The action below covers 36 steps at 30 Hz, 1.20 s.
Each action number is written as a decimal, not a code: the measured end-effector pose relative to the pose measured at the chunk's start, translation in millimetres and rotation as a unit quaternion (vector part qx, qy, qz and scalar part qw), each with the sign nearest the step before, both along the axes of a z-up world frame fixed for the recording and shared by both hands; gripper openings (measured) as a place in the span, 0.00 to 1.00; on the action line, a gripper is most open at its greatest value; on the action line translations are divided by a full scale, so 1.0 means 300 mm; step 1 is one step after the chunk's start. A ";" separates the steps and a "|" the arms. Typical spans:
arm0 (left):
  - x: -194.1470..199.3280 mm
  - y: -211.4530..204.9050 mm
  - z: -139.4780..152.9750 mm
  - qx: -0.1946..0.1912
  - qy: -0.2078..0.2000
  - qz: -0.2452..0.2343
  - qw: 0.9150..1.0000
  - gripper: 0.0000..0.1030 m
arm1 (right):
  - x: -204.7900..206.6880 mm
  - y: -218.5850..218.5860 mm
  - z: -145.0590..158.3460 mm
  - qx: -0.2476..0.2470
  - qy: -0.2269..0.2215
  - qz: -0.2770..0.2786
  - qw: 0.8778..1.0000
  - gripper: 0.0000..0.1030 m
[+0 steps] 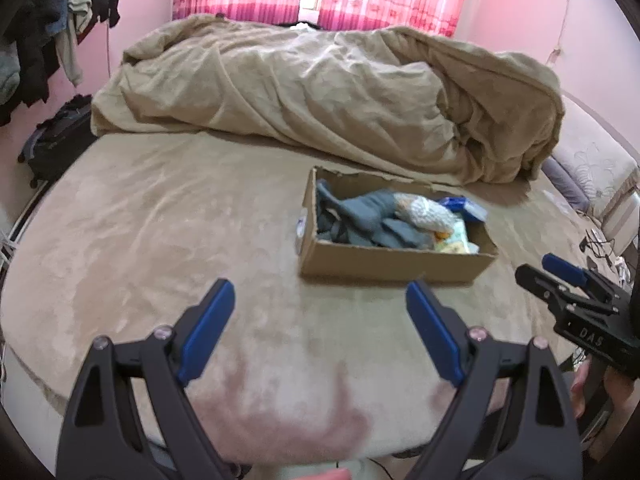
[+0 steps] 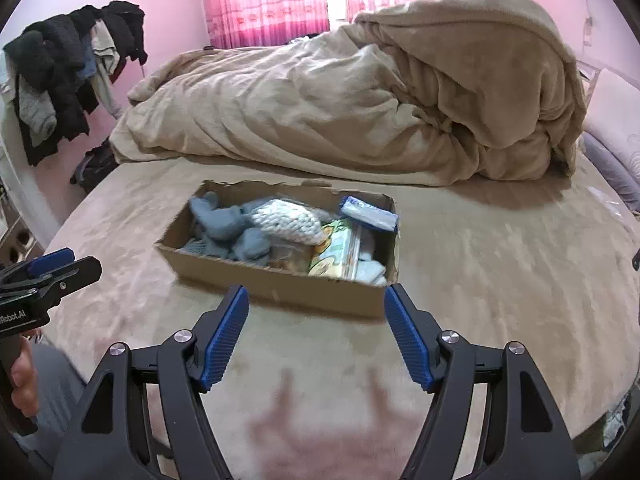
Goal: Organize objects
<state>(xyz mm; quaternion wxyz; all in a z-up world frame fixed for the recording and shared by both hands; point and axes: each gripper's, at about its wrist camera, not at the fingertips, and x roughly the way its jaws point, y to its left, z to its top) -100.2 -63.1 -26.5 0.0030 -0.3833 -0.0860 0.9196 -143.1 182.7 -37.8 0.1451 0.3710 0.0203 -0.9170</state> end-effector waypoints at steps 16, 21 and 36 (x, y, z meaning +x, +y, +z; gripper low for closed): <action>0.309 0.043 0.033 -0.009 0.008 0.005 1.000 0.86 | 0.292 0.034 0.050 -0.005 -0.030 -0.006 1.000 0.72; 0.320 0.053 0.033 -0.011 0.012 0.005 1.000 0.86 | 0.337 0.037 0.045 -0.004 -0.027 -0.006 1.000 0.72; 0.308 0.085 0.050 -0.017 0.015 -0.008 1.000 0.86 | 0.347 0.062 0.055 -0.013 -0.022 -0.013 1.000 0.72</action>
